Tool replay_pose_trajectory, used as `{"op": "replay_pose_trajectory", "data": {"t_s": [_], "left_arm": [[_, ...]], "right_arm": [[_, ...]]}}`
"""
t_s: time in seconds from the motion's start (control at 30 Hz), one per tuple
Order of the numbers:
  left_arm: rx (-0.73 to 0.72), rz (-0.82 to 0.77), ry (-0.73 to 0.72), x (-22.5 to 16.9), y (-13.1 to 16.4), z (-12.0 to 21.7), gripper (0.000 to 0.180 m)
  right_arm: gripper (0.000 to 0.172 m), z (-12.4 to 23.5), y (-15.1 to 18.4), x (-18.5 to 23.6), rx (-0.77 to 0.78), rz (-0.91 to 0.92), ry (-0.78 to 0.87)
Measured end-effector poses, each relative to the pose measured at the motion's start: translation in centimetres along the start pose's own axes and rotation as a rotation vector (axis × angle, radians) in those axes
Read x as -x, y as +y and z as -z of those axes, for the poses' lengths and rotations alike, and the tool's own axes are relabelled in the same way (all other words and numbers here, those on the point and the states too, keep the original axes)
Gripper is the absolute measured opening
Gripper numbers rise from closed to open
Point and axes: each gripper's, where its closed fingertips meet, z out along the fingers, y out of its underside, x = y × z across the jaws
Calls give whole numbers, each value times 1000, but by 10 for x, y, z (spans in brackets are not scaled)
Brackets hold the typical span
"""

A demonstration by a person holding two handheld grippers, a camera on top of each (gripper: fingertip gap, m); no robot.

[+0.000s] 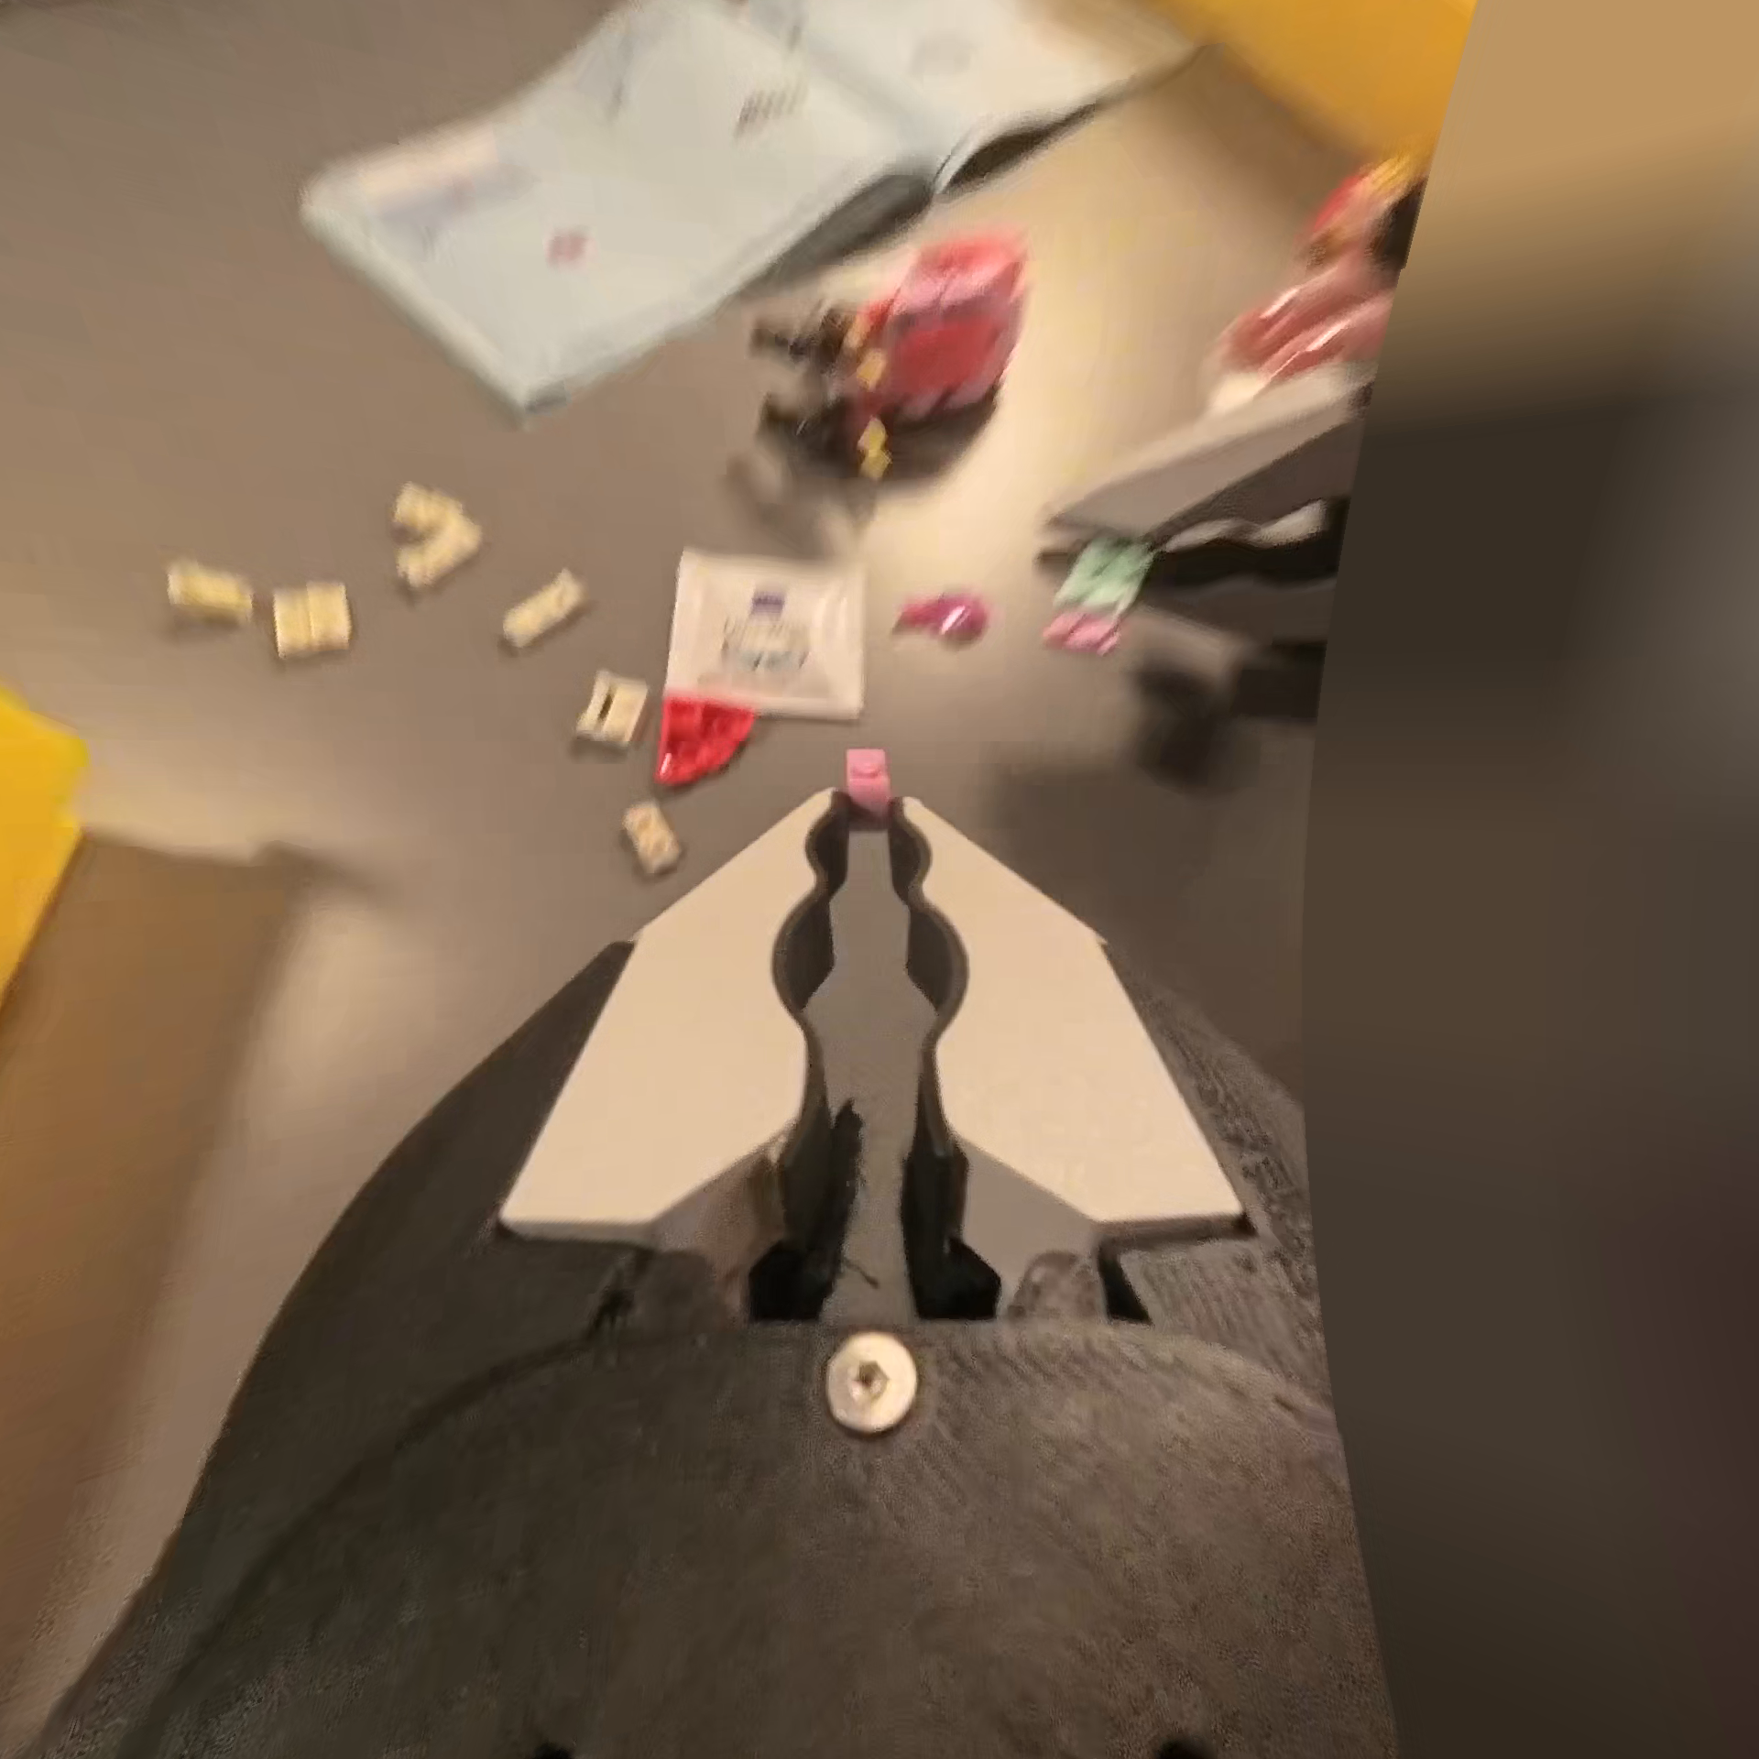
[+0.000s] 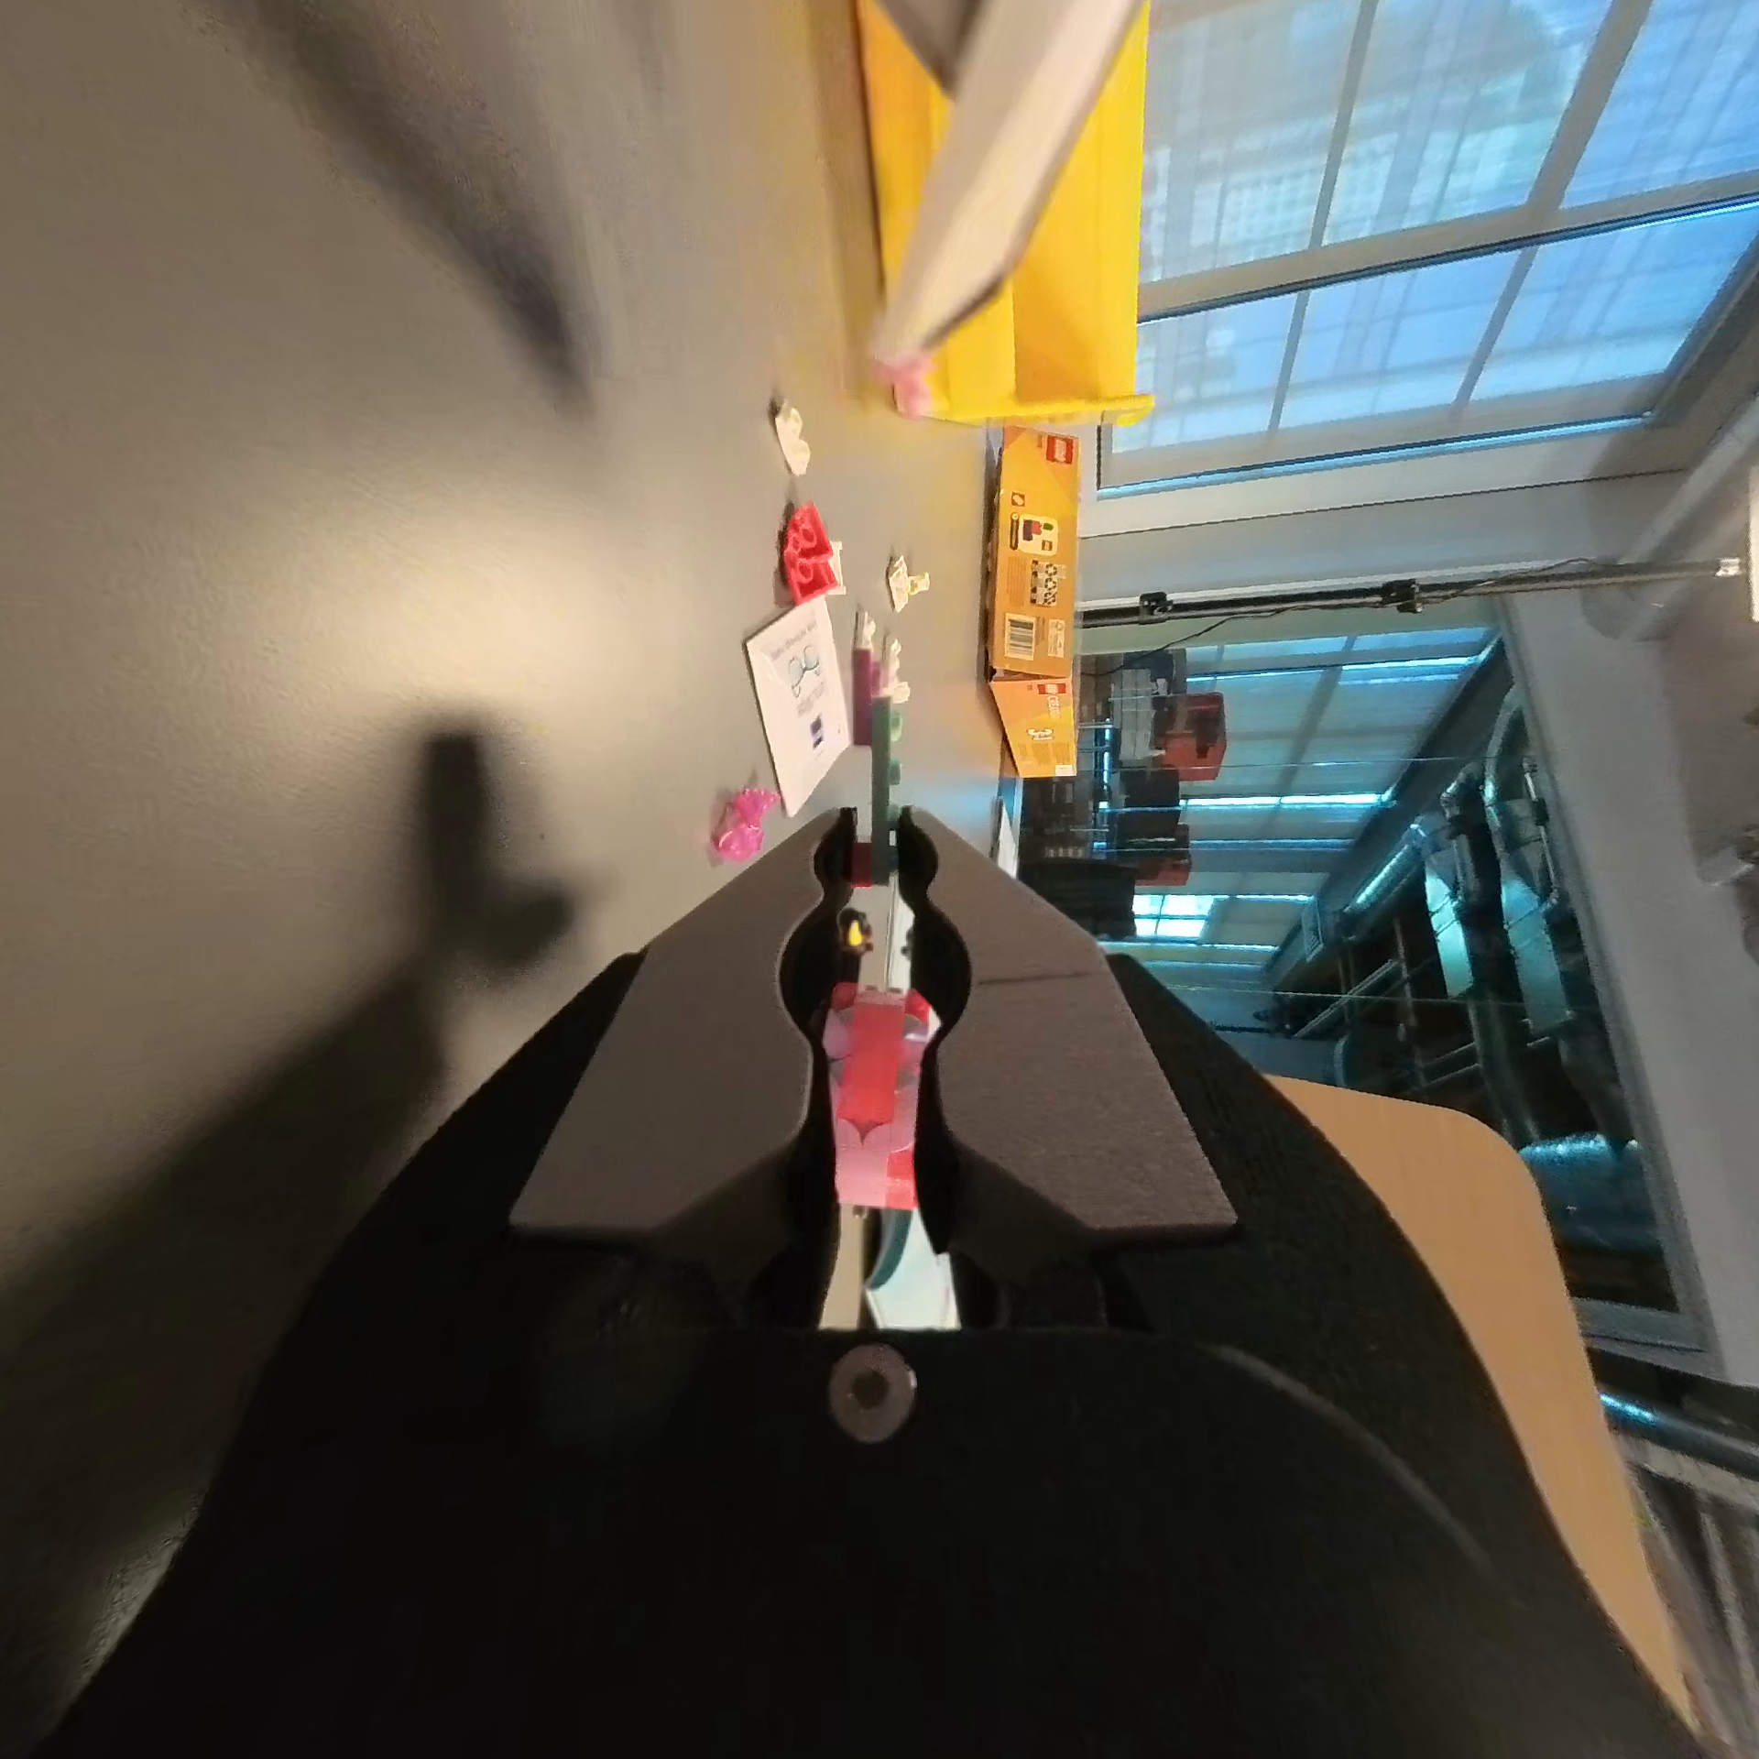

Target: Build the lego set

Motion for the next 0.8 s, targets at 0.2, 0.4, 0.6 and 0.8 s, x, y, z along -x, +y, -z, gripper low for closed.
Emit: {"op": "replay_pose_trajectory", "data": {"t_s": [0.2, 0.4, 0.6, 0.8], "left_arm": [[-42, -125, 259, -52, -43, 6, 7], [60, -271, 189, -59, -43, -5, 7], [107, -287, 235, -62, -43, -3, 7], [137, -294, 257, -65, -43, -4, 7]], "right_arm": [[5, 4, -11, -10, -33, 40, 65], [5, 13, -20, -31, -65, 100, 204], [5, 18, -27, -38, -87, 132, 258], [5, 18, -27, -39, -87, 144, 263]]}}
